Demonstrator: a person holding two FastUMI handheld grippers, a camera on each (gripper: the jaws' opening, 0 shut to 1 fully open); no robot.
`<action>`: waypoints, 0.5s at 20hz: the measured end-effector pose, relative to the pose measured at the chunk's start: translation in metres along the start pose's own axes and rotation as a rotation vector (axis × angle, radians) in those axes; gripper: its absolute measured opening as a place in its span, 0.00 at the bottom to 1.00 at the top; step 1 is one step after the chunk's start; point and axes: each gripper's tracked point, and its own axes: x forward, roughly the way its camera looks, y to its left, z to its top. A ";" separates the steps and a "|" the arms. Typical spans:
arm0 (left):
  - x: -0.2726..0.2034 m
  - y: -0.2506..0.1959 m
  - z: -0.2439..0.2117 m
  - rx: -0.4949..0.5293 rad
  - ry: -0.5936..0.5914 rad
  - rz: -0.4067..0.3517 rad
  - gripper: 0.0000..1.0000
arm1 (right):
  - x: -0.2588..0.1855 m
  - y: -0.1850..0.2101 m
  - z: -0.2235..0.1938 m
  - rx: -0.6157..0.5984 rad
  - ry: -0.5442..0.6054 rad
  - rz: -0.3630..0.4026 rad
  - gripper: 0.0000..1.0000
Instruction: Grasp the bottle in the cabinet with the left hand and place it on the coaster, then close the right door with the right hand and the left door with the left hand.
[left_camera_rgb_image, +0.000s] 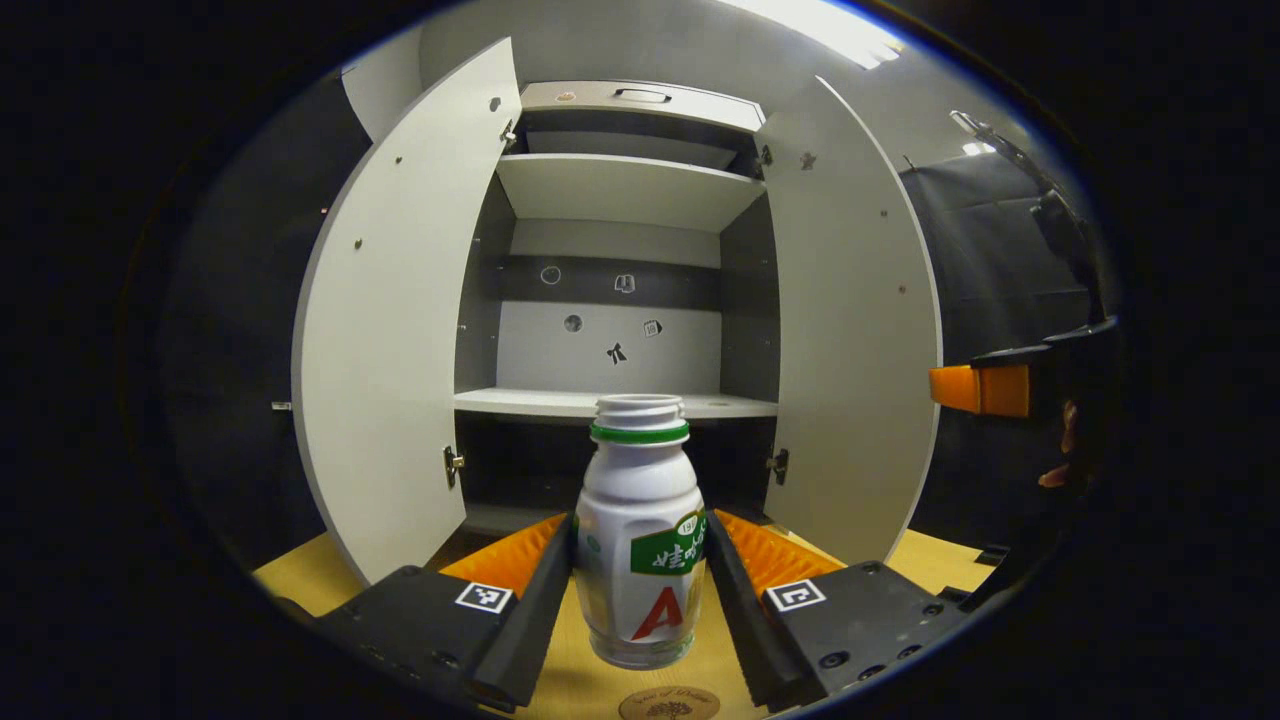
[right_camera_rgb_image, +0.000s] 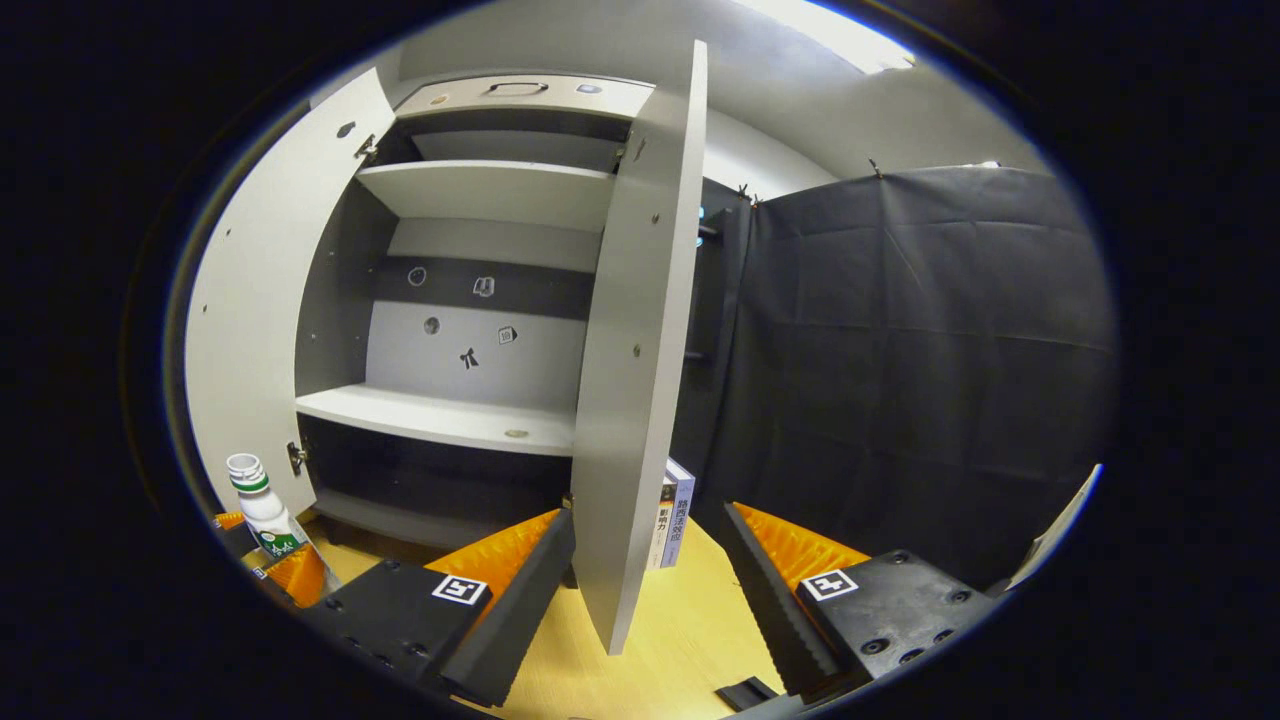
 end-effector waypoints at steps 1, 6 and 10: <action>-0.005 -0.005 -0.014 -0.006 0.006 0.011 0.77 | 0.002 0.002 -0.009 -0.006 0.008 0.017 0.98; -0.021 -0.015 -0.070 -0.039 0.038 0.069 0.77 | 0.002 0.014 -0.040 -0.034 0.013 0.085 0.98; -0.027 -0.015 -0.096 -0.077 0.041 0.088 0.77 | 0.001 0.026 -0.055 -0.046 -0.002 0.125 0.98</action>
